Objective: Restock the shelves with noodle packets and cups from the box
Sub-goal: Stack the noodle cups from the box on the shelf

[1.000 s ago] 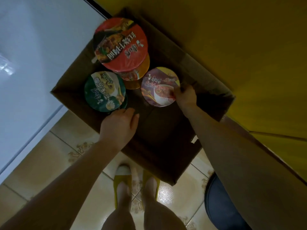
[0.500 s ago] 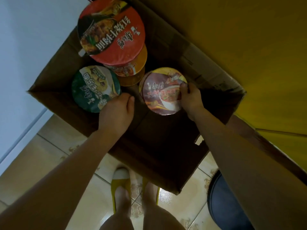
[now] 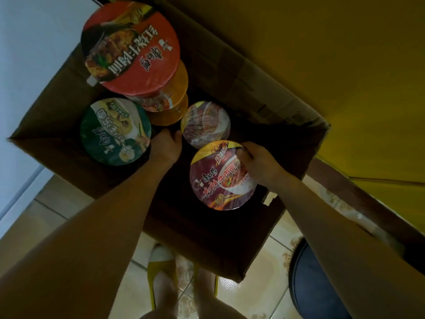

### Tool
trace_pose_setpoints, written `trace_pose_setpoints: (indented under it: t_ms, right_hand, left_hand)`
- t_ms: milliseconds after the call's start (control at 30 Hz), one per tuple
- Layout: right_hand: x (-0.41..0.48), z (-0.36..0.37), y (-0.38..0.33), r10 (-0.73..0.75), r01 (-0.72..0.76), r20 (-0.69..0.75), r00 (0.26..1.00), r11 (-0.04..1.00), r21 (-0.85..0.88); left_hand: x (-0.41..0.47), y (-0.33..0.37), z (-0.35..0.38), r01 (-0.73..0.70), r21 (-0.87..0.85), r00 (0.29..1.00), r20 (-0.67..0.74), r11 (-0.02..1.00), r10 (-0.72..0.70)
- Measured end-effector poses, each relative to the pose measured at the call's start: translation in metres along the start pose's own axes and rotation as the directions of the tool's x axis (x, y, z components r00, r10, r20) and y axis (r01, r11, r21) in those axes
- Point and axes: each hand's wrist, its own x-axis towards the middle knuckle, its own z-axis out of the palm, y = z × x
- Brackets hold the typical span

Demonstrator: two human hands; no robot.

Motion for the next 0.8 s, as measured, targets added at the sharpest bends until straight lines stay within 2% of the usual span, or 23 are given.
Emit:
trace_pose_setpoints:
  t_ms: [233, 300, 400, 500, 667, 800]
  right_hand:
    - [0.009, -0.005, 0.006, 0.007, -0.007, 0.01, 1.0, 1.0, -0.008]
    - [0.011, -0.005, 0.01, 0.014, -0.014, 0.014, 1.0, 1.0, -0.007]
    - [0.01, -0.003, 0.012, 0.022, -0.022, 0.019, 1.0, 1.0, -0.002]
    - [0.008, 0.0, 0.011, 0.016, -0.016, 0.022, 1.0, 1.0, -0.005]
    - [-0.007, 0.003, 0.003, 0.012, -0.013, 0.039, 0.999, 1.0, 0.02]
    - [-0.023, -0.001, -0.004, -0.002, 0.0, 0.037, 0.999, 0.999, 0.053]
  left_hand:
    - [0.042, 0.011, 0.045, 0.207, -0.274, 0.974, 0.144, 0.939, -0.173]
    - [0.049, 0.012, 0.053, 0.288, -0.414, 0.956, 0.177, 0.863, -0.234]
    - [0.052, 0.009, 0.058, 0.349, -0.641, 0.937, 0.223, 0.684, -0.269]
    - [0.052, 0.01, 0.059, 0.365, -0.728, 0.931, 0.276, 0.581, -0.239]
    - [0.042, 0.02, 0.048, 0.389, -0.704, 0.92, 0.335, 0.595, -0.205]
    - [0.032, 0.027, 0.036, 0.37, -0.664, 0.925, 0.33, 0.65, -0.189]
